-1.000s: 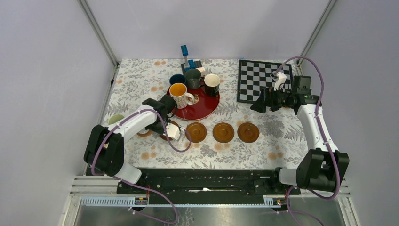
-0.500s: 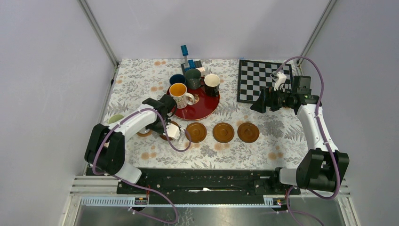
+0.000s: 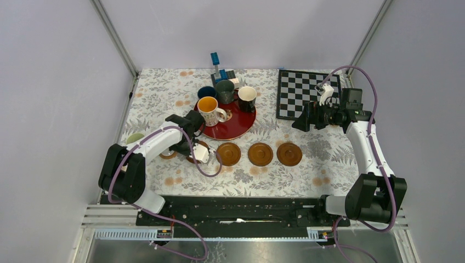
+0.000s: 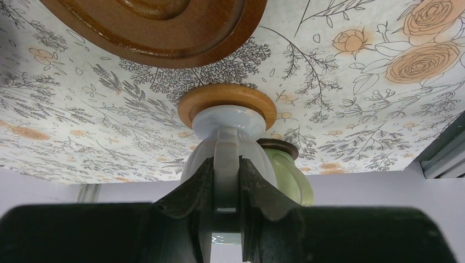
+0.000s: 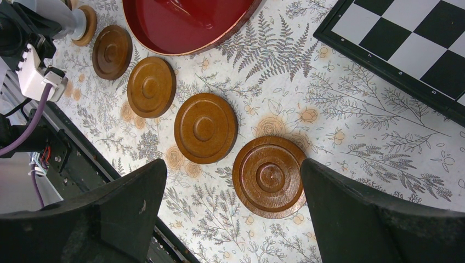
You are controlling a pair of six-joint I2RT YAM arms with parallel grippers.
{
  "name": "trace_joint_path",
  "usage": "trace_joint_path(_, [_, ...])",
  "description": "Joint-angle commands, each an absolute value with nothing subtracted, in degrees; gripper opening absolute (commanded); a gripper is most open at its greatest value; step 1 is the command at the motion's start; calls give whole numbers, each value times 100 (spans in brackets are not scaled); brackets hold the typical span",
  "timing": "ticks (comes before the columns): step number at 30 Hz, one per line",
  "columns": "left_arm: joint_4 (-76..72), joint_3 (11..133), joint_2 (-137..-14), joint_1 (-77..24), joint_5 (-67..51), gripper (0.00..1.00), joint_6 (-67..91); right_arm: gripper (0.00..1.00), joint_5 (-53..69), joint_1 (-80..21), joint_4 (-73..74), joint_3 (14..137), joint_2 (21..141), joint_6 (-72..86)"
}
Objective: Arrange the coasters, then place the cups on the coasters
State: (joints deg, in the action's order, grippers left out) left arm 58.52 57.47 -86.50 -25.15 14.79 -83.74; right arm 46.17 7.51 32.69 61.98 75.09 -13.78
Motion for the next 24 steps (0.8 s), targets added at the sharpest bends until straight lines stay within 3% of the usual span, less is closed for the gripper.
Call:
trace_joint_path(1, [5848, 5740, -8622, -2479, 1591, 16, -8517, 98, 4755, 765, 3248, 6181, 7415, -1349])
trace_joint_path(16, [5956, 5790, -8487, -2485, 1555, 33, -8635, 98, 4746, 767, 3236, 6179, 7429, -1349])
trace_joint_path(24, [6746, 6278, -8354, -2915, 1326, 54, -8220, 98, 4744, 765, 3239, 6192, 7465, -1354])
